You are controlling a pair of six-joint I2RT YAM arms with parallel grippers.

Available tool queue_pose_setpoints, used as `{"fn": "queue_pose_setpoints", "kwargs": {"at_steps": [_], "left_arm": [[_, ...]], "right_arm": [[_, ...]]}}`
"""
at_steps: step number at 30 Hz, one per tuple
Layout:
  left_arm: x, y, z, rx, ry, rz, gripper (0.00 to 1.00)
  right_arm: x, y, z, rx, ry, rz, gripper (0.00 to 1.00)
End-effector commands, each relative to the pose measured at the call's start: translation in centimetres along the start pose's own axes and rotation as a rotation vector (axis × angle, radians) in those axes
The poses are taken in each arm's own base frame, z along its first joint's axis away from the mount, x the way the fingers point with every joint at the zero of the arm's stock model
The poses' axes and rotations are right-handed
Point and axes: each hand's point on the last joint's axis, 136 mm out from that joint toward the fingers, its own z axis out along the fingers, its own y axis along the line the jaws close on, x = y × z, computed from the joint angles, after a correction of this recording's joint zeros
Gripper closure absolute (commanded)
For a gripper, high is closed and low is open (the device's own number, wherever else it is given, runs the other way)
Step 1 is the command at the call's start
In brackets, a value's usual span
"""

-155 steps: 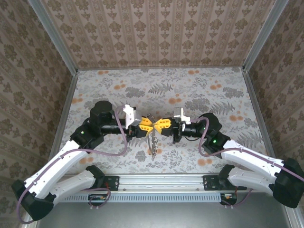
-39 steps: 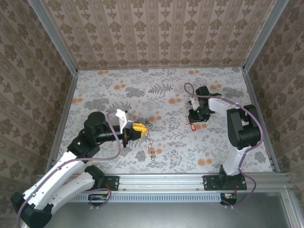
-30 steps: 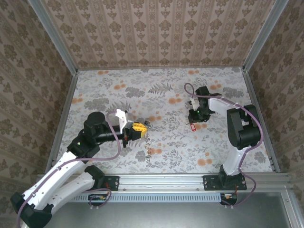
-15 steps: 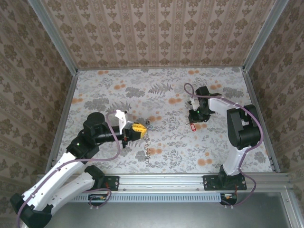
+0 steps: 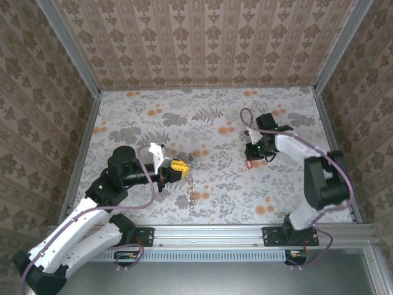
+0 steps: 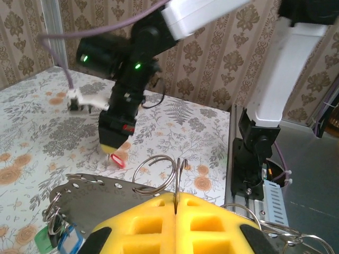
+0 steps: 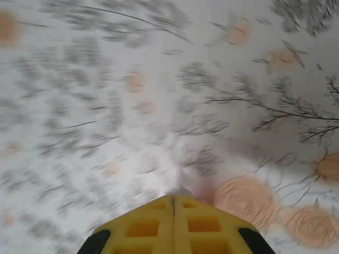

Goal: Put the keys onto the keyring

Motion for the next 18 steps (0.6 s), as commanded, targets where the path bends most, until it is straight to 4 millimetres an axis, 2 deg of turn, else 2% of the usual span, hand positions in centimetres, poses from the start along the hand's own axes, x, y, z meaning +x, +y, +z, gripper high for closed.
{"fn": "queue_pose_setpoints", "kwargs": {"at_steps": [1,5,7,10,14,18], "left_arm": [[-1.6,-0.4,-0.3,0.003,-0.014,0.054,1.0],[-1.9,-0.4,-0.2,0.006,0.019,0.063,1.0],[-2.1,-0.5,-0.1,0.012,0.041,0.073,1.0],[-2.1,-0.7,-0.4,0.014,0.086,0.089,1.0],[-1.7,-1.5,-0.6,0.054,0.134,0.104,1.0],[-1.1,-3.0,-0.5,0.164,0.172,0.109,1.0]], "right_arm": [[-2.8,5.4,-5.0,-0.124,-0.245,-0.181,1.0],[-3.1,11.8,-9.4,-0.258,-0.419,-0.403,1.0],[-2.4,16.1,-12.0,-0.365,-0.525,-0.547,1.0],[-1.0,20.6,-15.4,-0.498,-0.646,-0.716,1.0],[-0.2,23.6,-18.9,-0.627,-0.726,-0.814,1.0],[0.9,26.3,-21.4,-0.728,-0.761,-0.906,1.0]]}}
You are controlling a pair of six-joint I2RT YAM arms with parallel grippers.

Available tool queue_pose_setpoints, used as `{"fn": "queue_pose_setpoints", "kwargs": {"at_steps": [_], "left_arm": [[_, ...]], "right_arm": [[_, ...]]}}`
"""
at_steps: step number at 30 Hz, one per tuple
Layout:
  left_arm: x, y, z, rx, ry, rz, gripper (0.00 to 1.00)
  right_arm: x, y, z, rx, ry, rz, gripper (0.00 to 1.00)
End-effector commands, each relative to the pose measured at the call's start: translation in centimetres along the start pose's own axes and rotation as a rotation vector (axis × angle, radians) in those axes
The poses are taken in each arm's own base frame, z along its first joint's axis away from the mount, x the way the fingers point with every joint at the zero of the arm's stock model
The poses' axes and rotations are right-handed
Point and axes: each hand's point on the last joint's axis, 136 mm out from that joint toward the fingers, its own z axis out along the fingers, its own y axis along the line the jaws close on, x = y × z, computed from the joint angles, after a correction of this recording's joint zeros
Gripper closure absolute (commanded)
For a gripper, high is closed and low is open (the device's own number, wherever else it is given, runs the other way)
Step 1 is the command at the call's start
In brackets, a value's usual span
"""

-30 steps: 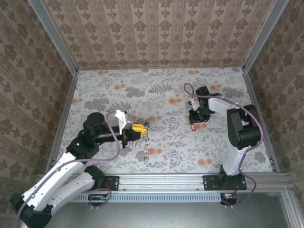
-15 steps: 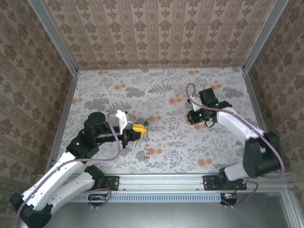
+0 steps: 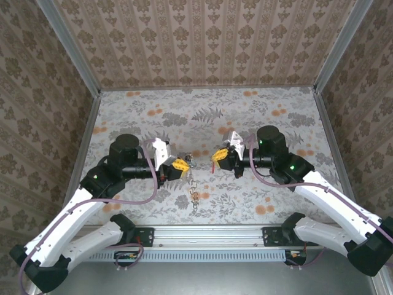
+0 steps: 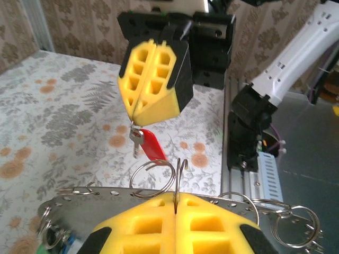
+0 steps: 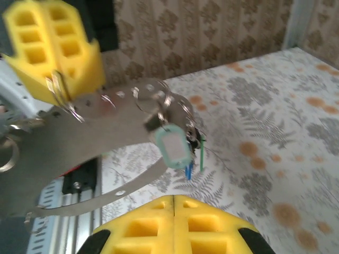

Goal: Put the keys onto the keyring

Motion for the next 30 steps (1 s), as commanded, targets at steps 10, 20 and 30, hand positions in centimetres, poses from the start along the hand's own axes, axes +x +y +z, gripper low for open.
{"fn": "queue_pose_setpoints", "kwargs": {"at_steps": [10,20,30], "left_arm": [[0.5,-2.1,0.7,0.157,0.072,0.065,1.0],[0.8,-1.7,1.2,0.159,0.082,0.065,1.0],[0.9,-1.8,1.3,0.165,0.082,0.064,1.0]], "right_arm": [[-3.8,5.7,0.4,-0.145,-0.102,-0.202,1.0],[-2.3,6.1,1.3,-0.122,-0.034,-0.252,1.0],[-2.5,5.2,1.4,-0.045,-0.053,-0.278,1.0]]}}
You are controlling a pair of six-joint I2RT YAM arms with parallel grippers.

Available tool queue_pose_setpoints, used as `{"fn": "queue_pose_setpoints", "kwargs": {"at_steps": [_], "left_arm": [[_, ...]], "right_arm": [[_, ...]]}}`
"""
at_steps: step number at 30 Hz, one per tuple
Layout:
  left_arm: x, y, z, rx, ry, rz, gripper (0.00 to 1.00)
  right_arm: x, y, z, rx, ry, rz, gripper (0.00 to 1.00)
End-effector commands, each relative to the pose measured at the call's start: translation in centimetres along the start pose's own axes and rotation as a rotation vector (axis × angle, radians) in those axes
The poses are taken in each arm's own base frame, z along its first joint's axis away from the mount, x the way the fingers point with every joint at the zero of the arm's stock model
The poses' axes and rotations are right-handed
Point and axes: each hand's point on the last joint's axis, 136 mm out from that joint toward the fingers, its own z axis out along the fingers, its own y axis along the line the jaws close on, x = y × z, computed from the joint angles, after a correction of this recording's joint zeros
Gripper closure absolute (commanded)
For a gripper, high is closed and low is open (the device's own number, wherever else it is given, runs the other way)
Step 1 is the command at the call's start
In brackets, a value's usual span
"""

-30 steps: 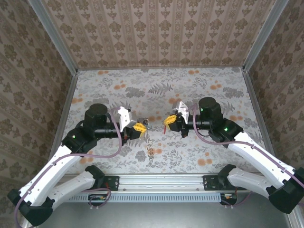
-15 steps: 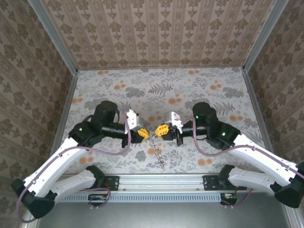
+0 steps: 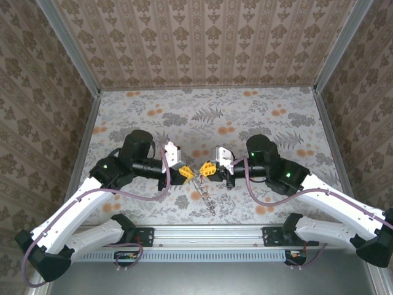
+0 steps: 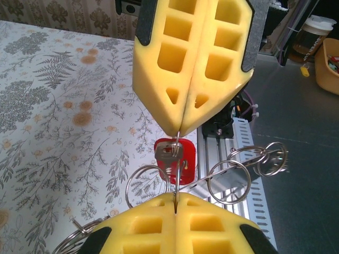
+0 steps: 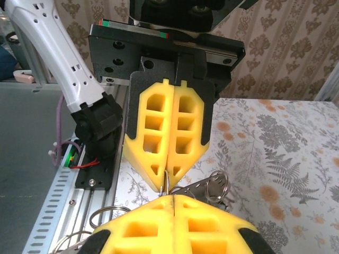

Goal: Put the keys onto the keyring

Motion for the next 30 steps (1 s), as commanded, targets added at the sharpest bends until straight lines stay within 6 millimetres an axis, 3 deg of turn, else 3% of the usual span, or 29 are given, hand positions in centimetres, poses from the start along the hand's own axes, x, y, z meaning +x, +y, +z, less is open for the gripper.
{"fn": "queue_pose_setpoints", "kwargs": {"at_steps": [1,13,30], "left_arm": [[-1.3,-1.0,-0.4,0.034,-0.037,0.059,1.0],[-1.2,-0.9,-0.5,0.022,-0.036,0.063,1.0],[-0.8,-0.8,-0.6,0.007,-0.034,0.061,1.0]], "right_arm": [[-0.7,-0.3,-0.3,0.041,-0.026,-0.045,1.0],[-0.8,0.9,-0.1,-0.017,-0.019,-0.039,1.0],[-2.1,0.5,-1.1,0.021,-0.047,-0.075,1.0]]}}
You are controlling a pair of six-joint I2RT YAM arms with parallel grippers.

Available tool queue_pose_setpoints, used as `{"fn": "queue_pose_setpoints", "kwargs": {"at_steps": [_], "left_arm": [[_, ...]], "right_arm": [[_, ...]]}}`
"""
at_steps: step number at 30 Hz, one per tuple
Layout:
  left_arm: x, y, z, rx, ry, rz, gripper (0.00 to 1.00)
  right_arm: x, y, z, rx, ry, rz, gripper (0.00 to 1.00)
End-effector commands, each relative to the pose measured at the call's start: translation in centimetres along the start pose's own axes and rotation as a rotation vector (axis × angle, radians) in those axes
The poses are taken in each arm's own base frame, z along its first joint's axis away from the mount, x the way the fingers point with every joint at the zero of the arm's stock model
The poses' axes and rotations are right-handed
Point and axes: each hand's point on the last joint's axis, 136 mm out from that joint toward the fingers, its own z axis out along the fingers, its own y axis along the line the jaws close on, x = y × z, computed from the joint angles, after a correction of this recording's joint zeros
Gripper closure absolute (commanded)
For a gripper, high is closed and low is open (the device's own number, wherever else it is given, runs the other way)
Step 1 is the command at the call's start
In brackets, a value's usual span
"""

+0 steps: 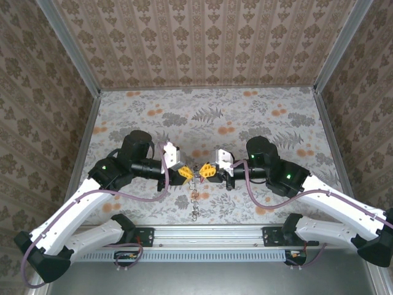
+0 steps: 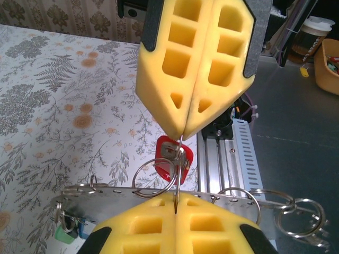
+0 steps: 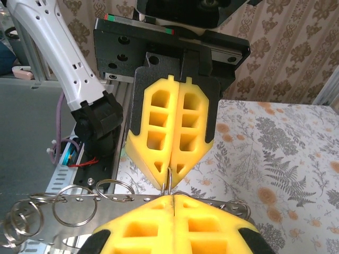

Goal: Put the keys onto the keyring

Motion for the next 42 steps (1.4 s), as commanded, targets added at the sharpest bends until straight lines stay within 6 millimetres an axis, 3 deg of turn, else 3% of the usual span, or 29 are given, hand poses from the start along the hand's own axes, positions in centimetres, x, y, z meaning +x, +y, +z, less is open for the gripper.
{"fn": "queue_pose_setpoints", "kwargs": {"at_steps": [1,19,42], "left_arm": [[-0.7,-0.5,-0.3,0.011,-0.028,0.051,1.0],[-0.8,-0.6,-0.3,0.016,-0.032,0.049,1.0],[-0.6,-0.6,-0.4,0.009,-0.034,0.051,1.0]], "right_arm": [[-1.9,0.0,-1.0,0.024,-0.04,-0.047,1.0],[-1.6,-0.2,0.0,0.031,-0.011,-0.06,1.0],[-2.3,-0.5,-0.6,0.085,-0.041,-0.083,1.0]]}}
